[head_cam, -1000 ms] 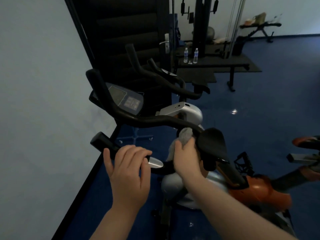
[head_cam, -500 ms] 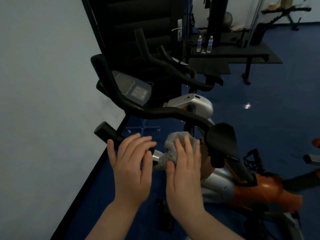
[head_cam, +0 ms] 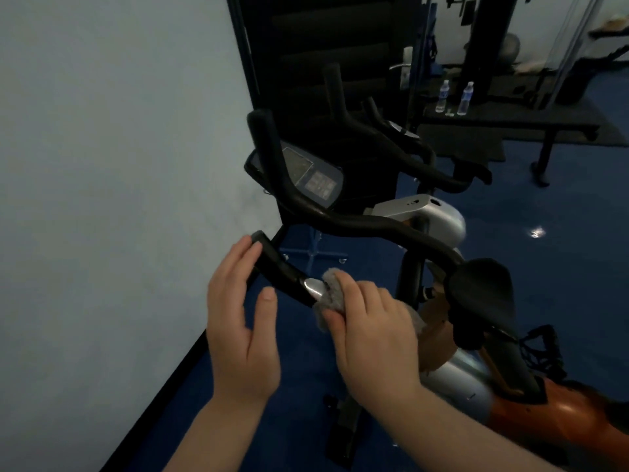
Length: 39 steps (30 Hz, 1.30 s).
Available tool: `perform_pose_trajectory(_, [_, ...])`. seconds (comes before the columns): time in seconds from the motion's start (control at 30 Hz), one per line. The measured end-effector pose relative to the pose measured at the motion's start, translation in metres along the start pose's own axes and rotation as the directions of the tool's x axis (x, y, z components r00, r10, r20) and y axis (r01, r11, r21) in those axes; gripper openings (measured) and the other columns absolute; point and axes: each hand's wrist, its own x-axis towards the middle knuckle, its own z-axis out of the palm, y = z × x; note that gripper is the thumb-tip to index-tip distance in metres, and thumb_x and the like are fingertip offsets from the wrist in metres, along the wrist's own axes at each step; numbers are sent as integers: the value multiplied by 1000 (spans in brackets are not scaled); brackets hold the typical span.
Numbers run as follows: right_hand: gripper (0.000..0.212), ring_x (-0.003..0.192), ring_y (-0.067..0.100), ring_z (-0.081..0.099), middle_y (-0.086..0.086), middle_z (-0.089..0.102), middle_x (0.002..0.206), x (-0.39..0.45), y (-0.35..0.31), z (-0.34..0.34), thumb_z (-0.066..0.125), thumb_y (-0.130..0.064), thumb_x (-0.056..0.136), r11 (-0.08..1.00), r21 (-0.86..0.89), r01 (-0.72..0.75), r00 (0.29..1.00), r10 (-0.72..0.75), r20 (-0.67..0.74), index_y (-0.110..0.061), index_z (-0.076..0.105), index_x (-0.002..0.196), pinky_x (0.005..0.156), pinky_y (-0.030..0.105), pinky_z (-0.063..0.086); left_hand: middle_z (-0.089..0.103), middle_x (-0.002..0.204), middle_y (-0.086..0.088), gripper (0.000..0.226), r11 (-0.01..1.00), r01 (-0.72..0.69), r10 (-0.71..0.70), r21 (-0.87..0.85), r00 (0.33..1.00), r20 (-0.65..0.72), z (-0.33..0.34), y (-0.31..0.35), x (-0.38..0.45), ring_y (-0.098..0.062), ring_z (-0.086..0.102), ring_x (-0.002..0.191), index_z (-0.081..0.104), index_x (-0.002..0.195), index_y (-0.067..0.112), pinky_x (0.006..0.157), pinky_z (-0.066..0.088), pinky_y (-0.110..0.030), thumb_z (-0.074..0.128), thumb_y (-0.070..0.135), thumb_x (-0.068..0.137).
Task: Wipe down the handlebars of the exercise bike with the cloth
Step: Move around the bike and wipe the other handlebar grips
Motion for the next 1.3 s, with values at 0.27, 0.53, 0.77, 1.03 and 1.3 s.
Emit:
perform_pose_trajectory(0.27, [54,89,21,59,0,60,108,34,-31,7,27,-44,94,983,-24,184,981,-182,72,-19,31,142,68,34,48,48,138,24,43,991,101,-100,-90,995,25,-16,7,-3,1,44,130,45,134,33,104,34,-11,42,28,91])
perform_pose_trajectory(0.53, [22,86,24,60,-2,58,103,76,-52,1,42,-22,99,913,402,73,963,-170,211,-33,34,116,66,40,49,55,128,29,40,983,157,-155,-95,987,32,-24,13,7,6,49,122,52,132,27,96,37,-5,44,26,92])
perform_pose_trajectory(0.77, [54,112,15,53,-9,41,145,60,-48,3,52,-26,95,882,297,366,930,-360,-77,-41,31,142,69,37,54,55,129,25,41,968,179,-183,-174,983,-10,-23,16,0,3,50,123,46,132,35,95,40,-8,45,28,91])
perform_pose_trajectory(1.03, [65,105,21,64,5,59,132,7,0,14,69,-16,83,941,6,338,928,-333,-167,-22,43,141,76,30,56,40,148,11,43,999,-25,18,43,987,160,-14,14,-6,-9,30,142,45,138,20,114,30,-34,41,27,96])
perform_pose_trajectory(1.3, [55,133,18,42,-1,45,144,-43,50,5,56,-13,92,996,66,55,988,-45,-145,-21,37,143,108,30,37,39,149,12,40,979,-173,112,105,897,428,22,11,-29,-8,17,146,47,136,27,120,2,-36,37,32,97])
